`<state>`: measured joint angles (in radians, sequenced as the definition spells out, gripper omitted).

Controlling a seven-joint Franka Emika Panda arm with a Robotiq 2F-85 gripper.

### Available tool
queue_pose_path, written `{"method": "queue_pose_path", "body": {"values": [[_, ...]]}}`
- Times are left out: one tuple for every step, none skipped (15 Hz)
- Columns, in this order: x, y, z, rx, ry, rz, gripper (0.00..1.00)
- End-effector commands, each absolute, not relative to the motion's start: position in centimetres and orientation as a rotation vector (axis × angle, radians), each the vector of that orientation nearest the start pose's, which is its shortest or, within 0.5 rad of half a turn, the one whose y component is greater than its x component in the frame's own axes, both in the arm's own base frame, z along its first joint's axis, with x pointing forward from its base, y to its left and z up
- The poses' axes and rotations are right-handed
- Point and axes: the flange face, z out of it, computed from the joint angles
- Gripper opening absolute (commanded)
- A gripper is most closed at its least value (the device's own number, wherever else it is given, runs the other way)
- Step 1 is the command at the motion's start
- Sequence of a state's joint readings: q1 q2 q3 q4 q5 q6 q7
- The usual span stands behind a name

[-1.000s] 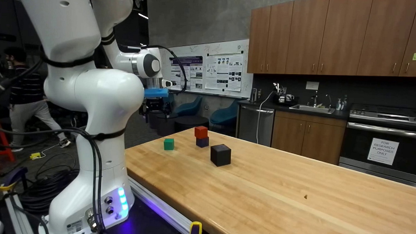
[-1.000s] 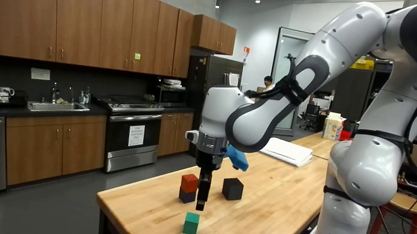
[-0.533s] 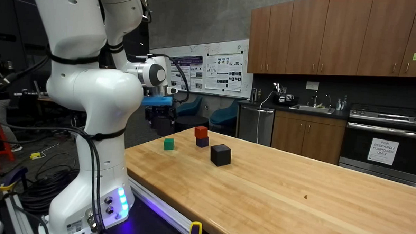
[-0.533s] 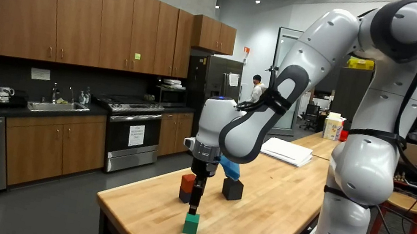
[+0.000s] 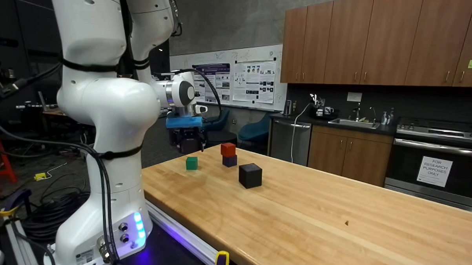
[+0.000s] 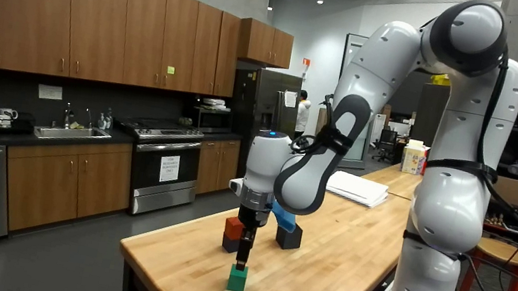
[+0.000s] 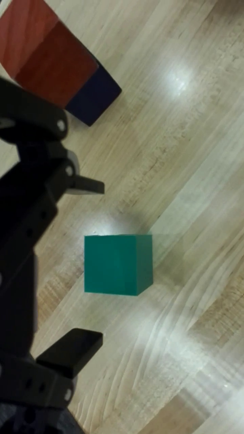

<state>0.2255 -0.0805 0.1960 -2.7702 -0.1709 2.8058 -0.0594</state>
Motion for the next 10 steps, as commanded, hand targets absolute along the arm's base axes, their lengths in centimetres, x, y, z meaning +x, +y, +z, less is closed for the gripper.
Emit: {"method": "queue_pose_path", "body": {"values": [[36.5, 16.8, 23.4, -3.043, -0.983, -0.179, 1.0], [36.4, 16.9, 23.0, -3.039, -0.977, -0.158, 1.0], [36.3, 17.0, 22.8, -3.039, -0.977, -0.149, 1.0], [36.2, 17.1, 22.6, -3.035, -0.978, -0.139, 1.0], [36.2, 17.1, 22.3, -3.034, -0.978, -0.131, 1.0], [36.2, 17.2, 22.0, -3.033, -0.979, -0.123, 1.0], [36.3, 17.2, 21.8, -3.033, -0.977, -0.116, 1.0], [36.3, 17.3, 21.6, -3.031, -0.978, -0.108, 1.0], [36.4, 17.4, 21.3, -3.027, -0.976, -0.099, 1.0], [36.4, 17.5, 21.1, -3.026, -0.977, -0.093, 1.0]]}}
